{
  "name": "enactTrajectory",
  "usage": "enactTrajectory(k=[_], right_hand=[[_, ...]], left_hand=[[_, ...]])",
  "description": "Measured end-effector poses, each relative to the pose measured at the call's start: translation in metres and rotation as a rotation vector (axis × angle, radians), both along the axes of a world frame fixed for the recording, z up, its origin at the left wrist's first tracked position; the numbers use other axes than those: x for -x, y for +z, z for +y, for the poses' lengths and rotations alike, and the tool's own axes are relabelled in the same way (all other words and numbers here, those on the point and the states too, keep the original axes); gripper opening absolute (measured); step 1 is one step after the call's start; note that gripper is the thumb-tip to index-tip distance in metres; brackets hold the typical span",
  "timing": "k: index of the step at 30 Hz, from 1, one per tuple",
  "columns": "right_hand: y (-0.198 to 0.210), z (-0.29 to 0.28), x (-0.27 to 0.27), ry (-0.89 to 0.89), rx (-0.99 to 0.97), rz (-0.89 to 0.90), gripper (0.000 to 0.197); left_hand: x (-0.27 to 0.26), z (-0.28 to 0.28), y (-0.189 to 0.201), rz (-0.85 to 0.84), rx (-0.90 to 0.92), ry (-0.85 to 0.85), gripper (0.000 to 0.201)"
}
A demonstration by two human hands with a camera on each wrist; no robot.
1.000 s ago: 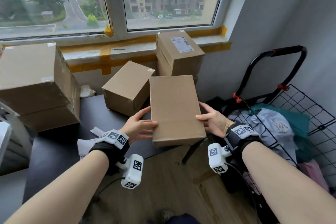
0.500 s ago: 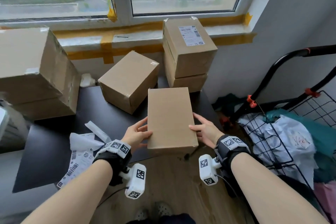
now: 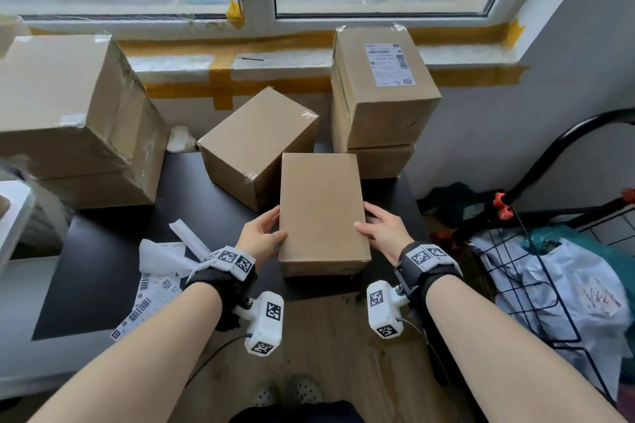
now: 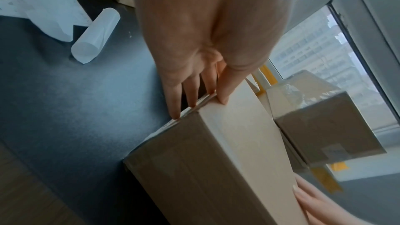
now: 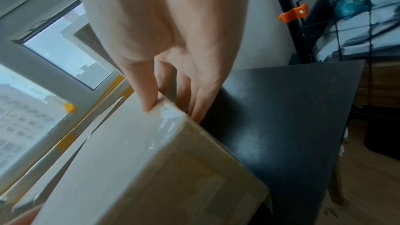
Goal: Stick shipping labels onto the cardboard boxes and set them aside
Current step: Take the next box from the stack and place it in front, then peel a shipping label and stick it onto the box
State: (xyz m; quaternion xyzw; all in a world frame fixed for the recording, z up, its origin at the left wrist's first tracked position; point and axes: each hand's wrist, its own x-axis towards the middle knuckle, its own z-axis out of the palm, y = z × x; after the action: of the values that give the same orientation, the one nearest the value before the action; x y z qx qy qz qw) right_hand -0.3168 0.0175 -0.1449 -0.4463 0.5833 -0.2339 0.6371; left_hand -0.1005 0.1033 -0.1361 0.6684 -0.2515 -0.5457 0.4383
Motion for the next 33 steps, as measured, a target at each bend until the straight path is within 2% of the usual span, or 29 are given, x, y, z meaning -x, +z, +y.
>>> enactTrajectory(k=[2,7,10,12,15,18,25,33], right_hand=[[0.005,-0.002,-0.001,0.084,0.086,0.136,0.059],[0.031,-0.003,-0.012,0.325,0.3,0.586,0.048],[0.049,-0.003,-0.022,0.453,0.437,0.751,0.045],[0.061,0.0,-0.034,0.553,0.529,0.799,0.042],[0.07,0.005,-0.056,0.68,0.614,0.831,0.04],[0.074,0.017,-0.086,0.735,0.677,0.821,0.039],[0.069,0.056,-0.169,0.869,0.779,0.757,0.038],[0.04,0.112,-0.25,1.094,0.786,0.748,0.037]], left_hand=[[-0.001,-0.001,0.001,-0.168,0.005,-0.06,0.056],[-0.008,-0.003,0.025,-0.843,-0.068,-0.4,0.048],[-0.015,-0.001,0.044,-1.061,-0.105,-0.54,0.045],[-0.022,0.006,0.055,-1.151,-0.12,-0.557,0.043],[-0.035,0.017,0.064,-1.245,-0.135,-0.573,0.038],[-0.056,0.036,0.068,-1.299,-0.145,-0.541,0.034],[-0.118,0.09,0.061,-1.276,-0.182,-0.422,0.033],[-0.179,0.167,0.027,-1.211,-0.309,-0.333,0.033]])
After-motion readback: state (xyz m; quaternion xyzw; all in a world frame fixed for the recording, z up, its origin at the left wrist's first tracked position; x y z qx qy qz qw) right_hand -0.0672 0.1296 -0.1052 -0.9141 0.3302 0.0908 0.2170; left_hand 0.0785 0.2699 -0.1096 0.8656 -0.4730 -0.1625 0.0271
